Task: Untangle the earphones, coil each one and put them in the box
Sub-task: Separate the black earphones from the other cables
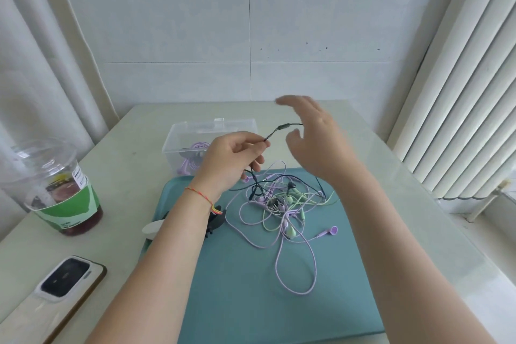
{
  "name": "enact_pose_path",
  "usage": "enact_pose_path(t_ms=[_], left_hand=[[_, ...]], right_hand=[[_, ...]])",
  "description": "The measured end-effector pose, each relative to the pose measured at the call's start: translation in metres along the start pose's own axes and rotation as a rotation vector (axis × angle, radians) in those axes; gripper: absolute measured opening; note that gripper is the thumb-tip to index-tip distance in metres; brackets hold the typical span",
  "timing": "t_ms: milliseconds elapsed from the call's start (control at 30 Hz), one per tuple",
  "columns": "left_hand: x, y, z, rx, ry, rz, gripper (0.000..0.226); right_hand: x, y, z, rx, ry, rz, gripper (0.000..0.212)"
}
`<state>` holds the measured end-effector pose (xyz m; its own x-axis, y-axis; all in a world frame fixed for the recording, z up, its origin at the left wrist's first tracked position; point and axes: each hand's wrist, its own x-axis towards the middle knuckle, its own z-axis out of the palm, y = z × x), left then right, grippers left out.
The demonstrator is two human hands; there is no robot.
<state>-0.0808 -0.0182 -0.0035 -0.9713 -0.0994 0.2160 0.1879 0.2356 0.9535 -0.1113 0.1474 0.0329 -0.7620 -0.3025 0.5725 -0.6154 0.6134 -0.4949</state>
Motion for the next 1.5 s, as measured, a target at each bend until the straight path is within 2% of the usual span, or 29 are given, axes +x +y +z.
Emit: enact_pose_path(t_ms=[67,200,367,433,567,633,700,767,867,933,1000,1067,1167,1267,1333,1400,1500], left_hand=[[-0.001,0.002,0.004,-0.031,-0.011,0.021,0.013],[0.0,0.0,0.004,0.027,-0.026,0.098,0.015],[0.001,-0.008,0.003,0.158,0.048,-0.026,0.007],[0.001,-0.009,0.0,0.172,0.049,-0.07,0.008],[0.003,-0.015,-0.006,0.313,0.028,-0.11,0.026],[0.004,-0.017,-0.009,0.387,0.005,-0.124,0.039],[0.004,-0.018,-0.007,0.451,-0.044,-0.124,0.043],[0.003,-0.015,-0.002,0.435,-0.027,-0.09,0.039],[0.0,-0.004,0.003,0.179,0.047,-0.012,0.03],[-0.002,0.006,0.005,-0.031,-0.069,-0.013,0.022],[-0.005,0.009,0.008,-0.09,-0.183,-0.028,0.014],[-0.005,0.001,0.007,-0.009,-0.174,-0.062,0.015],[0.0,-0.01,-0.002,0.032,-0.025,-0.105,0.016],[0.004,-0.012,-0.008,0.034,0.155,-0.112,0.012],[0.004,-0.013,-0.009,0.027,0.183,-0.115,0.012],[0.004,-0.013,-0.008,0.026,0.13,-0.108,0.013],[0.003,-0.012,-0.003,0.042,0.043,-0.082,0.013]], right_hand=[[-0.002,-0.008,0.004,0.048,-0.104,-0.062,0.051],[-0.005,-0.009,0.007,0.023,-0.329,0.084,0.025],[-0.001,0.002,-0.004,-0.009,-0.391,0.152,0.011],[0.002,0.009,-0.005,0.019,-0.249,0.21,0.014],[0.007,0.014,-0.012,0.176,0.341,0.418,0.017],[0.008,0.013,-0.017,0.23,0.44,0.419,0.018],[0.009,0.012,-0.019,0.225,0.344,0.38,0.019],[0.007,0.01,-0.018,0.231,0.126,0.328,0.019],[0.002,0.002,-0.014,0.227,-0.209,0.222,0.019],[0.001,-0.003,-0.008,0.239,-0.295,0.185,0.018],[0.002,-0.003,-0.003,0.289,-0.24,0.215,0.018],[0.006,0.005,-0.003,0.343,-0.076,0.335,0.02],[0.01,0.024,-0.011,0.356,0.198,0.521,0.022],[0.009,0.037,-0.019,0.28,0.348,0.588,0.024],[0.008,0.04,-0.022,0.178,0.32,0.599,0.027],[0.007,0.039,-0.021,0.018,0.189,0.59,0.033],[0.006,0.03,-0.014,-0.115,0.04,0.459,0.045]])
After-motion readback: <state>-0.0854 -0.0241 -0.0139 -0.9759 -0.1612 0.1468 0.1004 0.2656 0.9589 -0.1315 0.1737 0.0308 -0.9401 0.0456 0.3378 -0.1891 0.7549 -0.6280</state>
